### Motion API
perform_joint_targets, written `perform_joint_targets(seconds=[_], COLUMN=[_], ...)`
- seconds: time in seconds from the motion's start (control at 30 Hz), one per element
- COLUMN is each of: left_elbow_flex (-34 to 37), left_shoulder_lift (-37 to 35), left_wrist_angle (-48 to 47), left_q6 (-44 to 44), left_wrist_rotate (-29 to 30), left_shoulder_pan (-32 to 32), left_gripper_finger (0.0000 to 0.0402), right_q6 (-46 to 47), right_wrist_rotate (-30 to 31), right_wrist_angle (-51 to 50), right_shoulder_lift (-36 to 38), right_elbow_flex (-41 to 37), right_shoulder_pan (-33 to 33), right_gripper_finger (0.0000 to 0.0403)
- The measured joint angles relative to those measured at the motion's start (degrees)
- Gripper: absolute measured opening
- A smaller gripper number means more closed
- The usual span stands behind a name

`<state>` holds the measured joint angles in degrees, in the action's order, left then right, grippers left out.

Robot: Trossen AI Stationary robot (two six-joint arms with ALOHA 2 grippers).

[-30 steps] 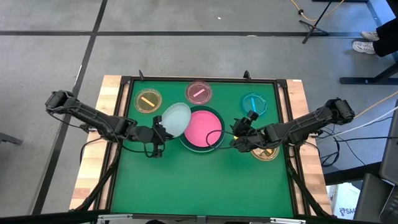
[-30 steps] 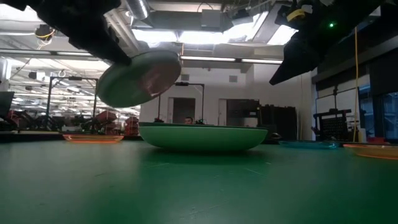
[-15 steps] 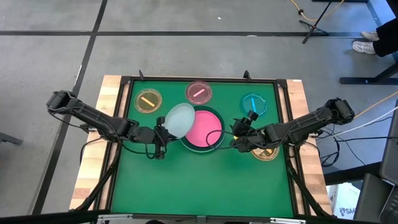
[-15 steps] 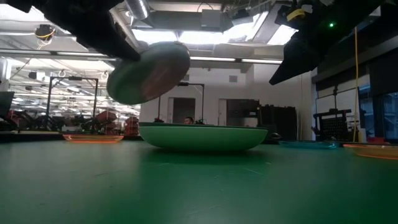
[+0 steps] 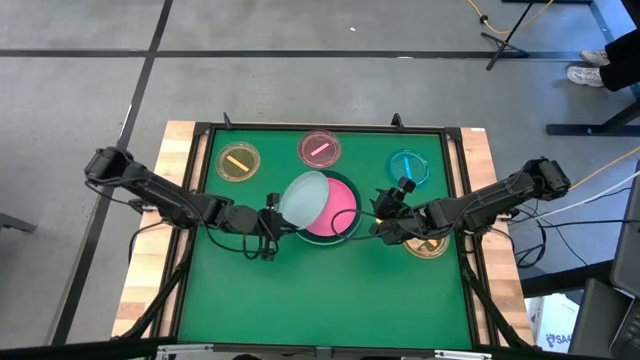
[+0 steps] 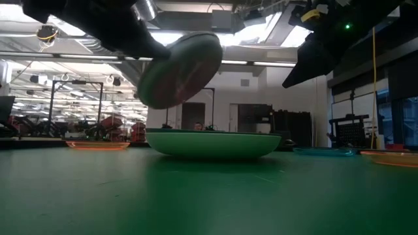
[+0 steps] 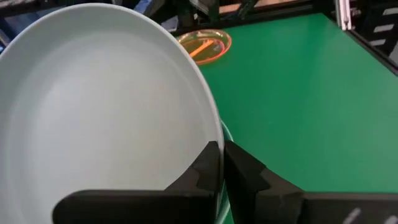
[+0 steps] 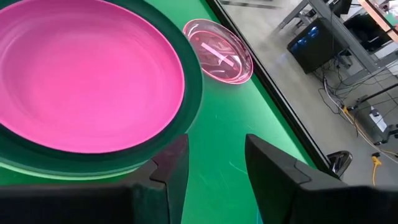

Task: Stack plastic plates
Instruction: Stack the gray plate on the pink plate

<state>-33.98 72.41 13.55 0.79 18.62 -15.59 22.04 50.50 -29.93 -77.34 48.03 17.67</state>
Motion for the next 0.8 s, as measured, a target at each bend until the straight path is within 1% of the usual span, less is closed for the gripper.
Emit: perform_joint_targets(seconds=[0.17, 0.33, 0.67, 0.8], left_elbow_flex=[0.00, 0.00, 0.02, 0.02], left_shoulder_lift=[3.29, 7.70, 15.99, 19.23], left_wrist_angle=[4.65, 10.12, 23.79, 25.28], left_q6=[1.39, 2.39, 2.98, 2.32], left_wrist_rotate=[-2.89, -5.02, -5.52, -5.92], left_shoulder_pan=[2.58, 5.35, 6.14, 6.88], left_gripper_finger=[0.0011, 0.0011, 0.0011, 0.0011], right_q6=[0.22, 0.30, 0.37, 0.36], right_wrist_rotate=[-0.04, -0.09, -0.07, 0.87], right_wrist_angle=[-1.22, -2.84, -8.61, -8.97], right_shoulder_lift=[0.77, 3.90, 11.45, 13.39], right_elbow_flex=[0.00, 0.00, 0.00, 0.00], right_shoulder_pan=[0.00, 0.00, 0.00, 0.00], right_gripper_finger=[0.0147, 0.0147, 0.0147, 0.0147])
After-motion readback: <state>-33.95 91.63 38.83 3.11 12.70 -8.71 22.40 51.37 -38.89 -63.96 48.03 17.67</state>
